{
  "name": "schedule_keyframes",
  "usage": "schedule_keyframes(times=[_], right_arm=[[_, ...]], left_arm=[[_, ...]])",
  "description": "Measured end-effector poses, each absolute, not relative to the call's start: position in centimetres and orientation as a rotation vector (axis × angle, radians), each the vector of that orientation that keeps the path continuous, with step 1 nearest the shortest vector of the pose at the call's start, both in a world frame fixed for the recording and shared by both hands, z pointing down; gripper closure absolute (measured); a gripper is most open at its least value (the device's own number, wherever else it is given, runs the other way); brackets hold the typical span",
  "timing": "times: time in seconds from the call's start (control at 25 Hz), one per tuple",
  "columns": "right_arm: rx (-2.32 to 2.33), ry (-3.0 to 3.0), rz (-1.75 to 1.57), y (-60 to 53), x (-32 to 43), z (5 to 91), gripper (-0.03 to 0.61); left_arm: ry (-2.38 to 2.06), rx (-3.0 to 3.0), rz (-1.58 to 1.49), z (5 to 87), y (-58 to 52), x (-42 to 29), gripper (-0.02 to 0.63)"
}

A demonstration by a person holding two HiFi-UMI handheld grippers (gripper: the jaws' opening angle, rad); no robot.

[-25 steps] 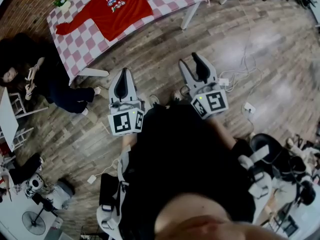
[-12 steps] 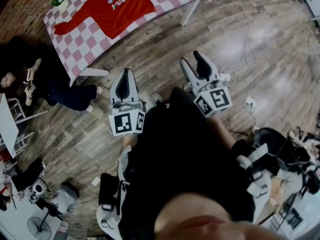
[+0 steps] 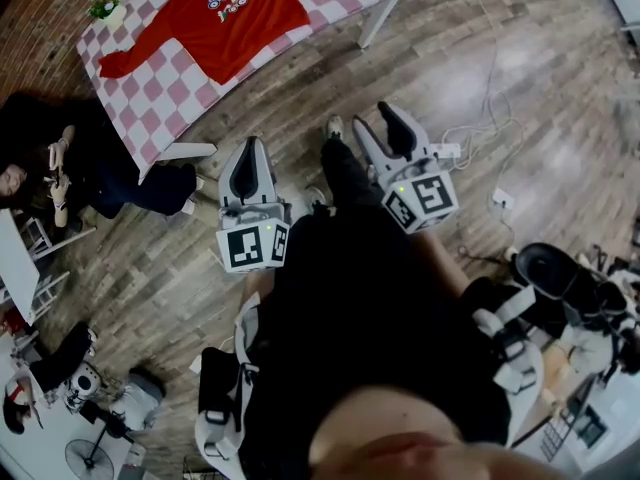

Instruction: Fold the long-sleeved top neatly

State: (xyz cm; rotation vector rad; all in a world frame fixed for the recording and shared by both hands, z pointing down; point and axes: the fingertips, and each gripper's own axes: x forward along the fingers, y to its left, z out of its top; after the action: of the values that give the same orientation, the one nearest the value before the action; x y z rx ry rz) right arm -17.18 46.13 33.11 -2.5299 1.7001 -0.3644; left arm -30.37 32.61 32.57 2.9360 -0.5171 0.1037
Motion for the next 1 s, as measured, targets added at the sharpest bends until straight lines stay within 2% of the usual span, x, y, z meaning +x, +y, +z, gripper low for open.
schedule_keyframes(times=[0.24, 0.72, 1.0], right_arm=[[-2.518, 1.714, -0.355, 42.2, -12.0, 33.2, 0.391], [-2.461, 1.810, -0.356, 33.0, 3.1, 31.6, 0.391], [-2.425, 1.867, -0.395, 29.4, 10.4, 32.0, 0.391]], left_arm=[[-0.533, 2.936, 0.109, 32.6, 29.0, -25.5, 0.606], [-0.572, 2.945, 0.101, 30.2, 21.7, -10.1, 0.606], [-0.635, 2.934, 0.101, 29.3, 18.9, -4.1, 0.606]])
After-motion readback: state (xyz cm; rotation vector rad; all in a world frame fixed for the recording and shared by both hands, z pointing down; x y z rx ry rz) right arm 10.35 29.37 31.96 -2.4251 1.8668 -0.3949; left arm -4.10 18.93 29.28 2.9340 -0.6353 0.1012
